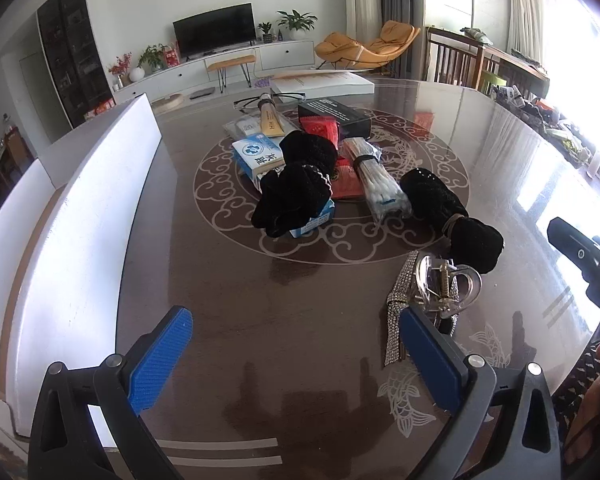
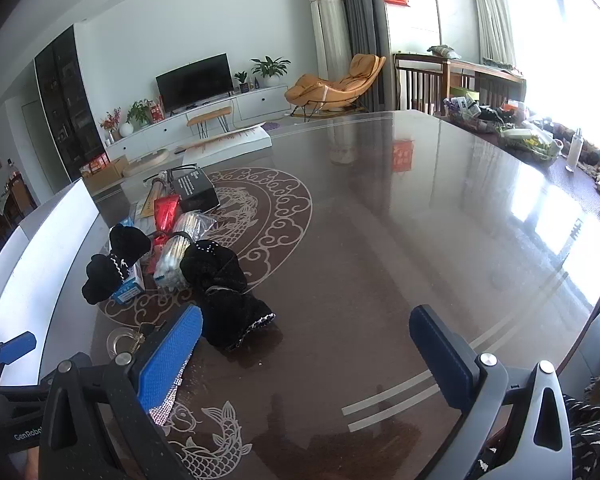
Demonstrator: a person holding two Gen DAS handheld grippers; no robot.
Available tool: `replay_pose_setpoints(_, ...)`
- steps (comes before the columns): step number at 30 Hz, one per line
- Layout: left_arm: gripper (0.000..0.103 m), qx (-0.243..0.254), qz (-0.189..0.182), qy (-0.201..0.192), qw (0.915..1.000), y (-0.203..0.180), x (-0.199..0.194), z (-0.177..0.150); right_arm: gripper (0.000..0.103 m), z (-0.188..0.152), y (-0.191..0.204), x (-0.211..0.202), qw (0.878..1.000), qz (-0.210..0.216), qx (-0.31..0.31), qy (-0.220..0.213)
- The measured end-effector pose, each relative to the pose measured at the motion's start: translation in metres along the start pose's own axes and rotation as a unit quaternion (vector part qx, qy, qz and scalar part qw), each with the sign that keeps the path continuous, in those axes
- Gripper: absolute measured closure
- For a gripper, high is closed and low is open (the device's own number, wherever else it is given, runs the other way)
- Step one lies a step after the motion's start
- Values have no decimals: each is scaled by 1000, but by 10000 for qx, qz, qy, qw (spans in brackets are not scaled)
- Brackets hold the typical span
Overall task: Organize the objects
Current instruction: 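Move the left tool toward the clear rhinestone hair clip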
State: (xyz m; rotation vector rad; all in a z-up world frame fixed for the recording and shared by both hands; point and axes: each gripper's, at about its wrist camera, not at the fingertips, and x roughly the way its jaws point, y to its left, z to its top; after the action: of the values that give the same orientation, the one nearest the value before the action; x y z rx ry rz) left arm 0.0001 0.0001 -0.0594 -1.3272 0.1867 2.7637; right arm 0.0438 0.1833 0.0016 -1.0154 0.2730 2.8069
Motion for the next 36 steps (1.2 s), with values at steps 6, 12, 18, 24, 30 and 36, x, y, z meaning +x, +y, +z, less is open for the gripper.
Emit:
replay_pose_setpoints(6, 0, 42, -22, 123, 9999, -3, 7, -8, 0, -1, -1, 1, 10000, 33, 62, 27)
replay_pose_setpoints(12, 0, 144, -21, 101, 9998, -9, 5, -6, 0, -1, -1, 2, 9999, 72, 72, 50)
replay_pose_setpoints(18, 0, 157, -76, 89, 9998, -14, 3, -5, 0, -2, -1, 2, 9999, 74, 86, 49)
replay_pose_setpoints(24, 0, 170, -125, 117, 9997, -16, 4, -7, 0, -3, -1, 1, 9999, 77, 90, 50)
replay_pose_setpoints(30, 0, 175, -174, 141, 9996, -18, 5, -8, 0, -3, -2, 1, 9999, 84, 110, 49)
replay_pose_setpoints(36, 0, 240, -195, 181, 9994, -23, 6, -9, 0, -2, -4, 1, 9998, 96, 152, 41)
